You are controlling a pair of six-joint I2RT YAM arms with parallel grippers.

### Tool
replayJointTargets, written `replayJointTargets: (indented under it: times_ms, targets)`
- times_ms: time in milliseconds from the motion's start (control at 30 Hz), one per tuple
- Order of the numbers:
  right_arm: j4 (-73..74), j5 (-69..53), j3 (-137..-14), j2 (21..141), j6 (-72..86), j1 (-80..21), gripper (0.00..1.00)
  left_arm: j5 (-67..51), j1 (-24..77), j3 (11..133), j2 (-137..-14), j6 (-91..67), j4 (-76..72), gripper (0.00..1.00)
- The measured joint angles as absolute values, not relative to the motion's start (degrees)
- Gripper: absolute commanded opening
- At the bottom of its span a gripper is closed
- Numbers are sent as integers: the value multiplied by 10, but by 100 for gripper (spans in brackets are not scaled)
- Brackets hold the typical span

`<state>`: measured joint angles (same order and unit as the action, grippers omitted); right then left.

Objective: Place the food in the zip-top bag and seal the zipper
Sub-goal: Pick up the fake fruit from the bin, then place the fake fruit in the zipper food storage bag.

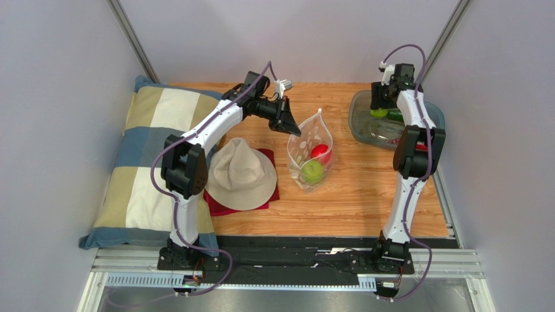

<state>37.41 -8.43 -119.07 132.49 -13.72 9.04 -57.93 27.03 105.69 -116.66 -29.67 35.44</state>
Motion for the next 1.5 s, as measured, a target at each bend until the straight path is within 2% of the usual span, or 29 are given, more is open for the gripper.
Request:
replayJointTargets:
  times_ms: [200, 367, 500, 633, 833, 900, 933, 967, 1033, 1067, 1133, 1333, 1500]
  targets:
    - [422, -150, -1182, 1194, -127, 91, 24, -576, 270, 1057, -1167, -294, 356, 0]
    - [434, -302, -1107, 998, -88, 79, 24, -571, 270, 1057, -1167, -295, 356, 0]
    - [421, -391, -1037, 870, -57, 14, 24, -566, 272, 1057, -1167, -295, 356, 0]
    - [417, -439, -982, 820, -54, -76, 24, -565, 277, 1057, -1166, -295, 356, 0]
    - [425, -435, -891, 820, -72, -158, 28, -565, 281, 1057, -1162, -295, 356, 0]
    - [427, -431, -870, 828, -81, -174, 36, -564, 281, 1057, -1159, -295, 356, 0]
    - [430, -429, -862, 833, -86, -181, 44, -564, 281, 1057, -1158, -295, 356, 0]
    - [433, -427, -856, 837, -91, -187, 58, -564, 281, 1057, -1156, -295, 356, 0]
    - [448, -420, -849, 846, -105, -202, 74, -564, 281, 1057, -1153, -295, 356, 0]
    - [455, -418, -849, 851, -110, -207, 88, -564, 281, 1057, -1152, -295, 356, 0]
    - [471, -416, -850, 857, -119, -214, 99, -564, 281, 1057, -1151, -295, 355, 0]
    - [524, -417, -896, 872, -133, -213, 100, -564, 281, 1057, -1149, -295, 355, 0]
    - [536, -443, -980, 886, -103, -130, 96, -564, 281, 1057, -1146, -294, 355, 0]
